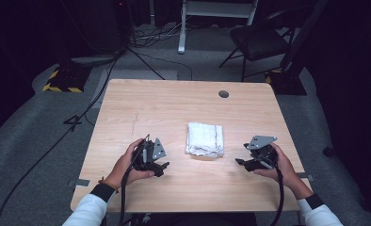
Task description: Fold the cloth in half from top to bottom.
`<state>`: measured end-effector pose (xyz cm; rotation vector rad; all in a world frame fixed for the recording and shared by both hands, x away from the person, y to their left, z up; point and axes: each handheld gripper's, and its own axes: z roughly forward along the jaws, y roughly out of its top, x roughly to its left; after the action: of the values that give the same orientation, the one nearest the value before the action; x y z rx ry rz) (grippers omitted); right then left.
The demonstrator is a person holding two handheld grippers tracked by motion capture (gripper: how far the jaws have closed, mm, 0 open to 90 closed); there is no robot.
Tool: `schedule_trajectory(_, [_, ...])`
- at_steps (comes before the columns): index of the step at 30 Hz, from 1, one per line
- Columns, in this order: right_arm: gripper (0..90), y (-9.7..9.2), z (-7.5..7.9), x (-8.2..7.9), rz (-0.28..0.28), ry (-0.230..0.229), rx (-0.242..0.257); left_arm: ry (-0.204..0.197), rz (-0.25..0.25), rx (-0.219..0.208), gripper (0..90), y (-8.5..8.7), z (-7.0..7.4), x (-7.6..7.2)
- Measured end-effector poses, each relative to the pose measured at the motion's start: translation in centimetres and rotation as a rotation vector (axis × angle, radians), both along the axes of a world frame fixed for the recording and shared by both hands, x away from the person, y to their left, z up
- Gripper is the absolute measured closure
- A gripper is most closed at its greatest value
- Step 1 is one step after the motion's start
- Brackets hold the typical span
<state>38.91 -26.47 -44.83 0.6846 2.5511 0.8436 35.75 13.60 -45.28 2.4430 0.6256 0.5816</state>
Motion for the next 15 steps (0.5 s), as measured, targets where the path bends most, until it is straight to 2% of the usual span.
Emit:
schedule_trajectory(8, [31.5, -1.7, -0.1, -1.0, -0.036, -0.024, -0.017, -0.011, 0.040, 0.039, 19.6, 1.5, -0.3, -1.1])
schedule_trajectory(12, [31.6, -2.7, -0.3, -1.6, -0.059, -0.032, -0.020, -0.019, 0.059, 0.041, 18.2, 2.3, -0.7, -1.7])
schedule_trajectory(15, [31.5, -3.5, -0.5, -1.9, -0.075, -0.028, -0.025, -0.016, 0.077, 0.027, 18.1, 2.9, -0.9, -2.0])
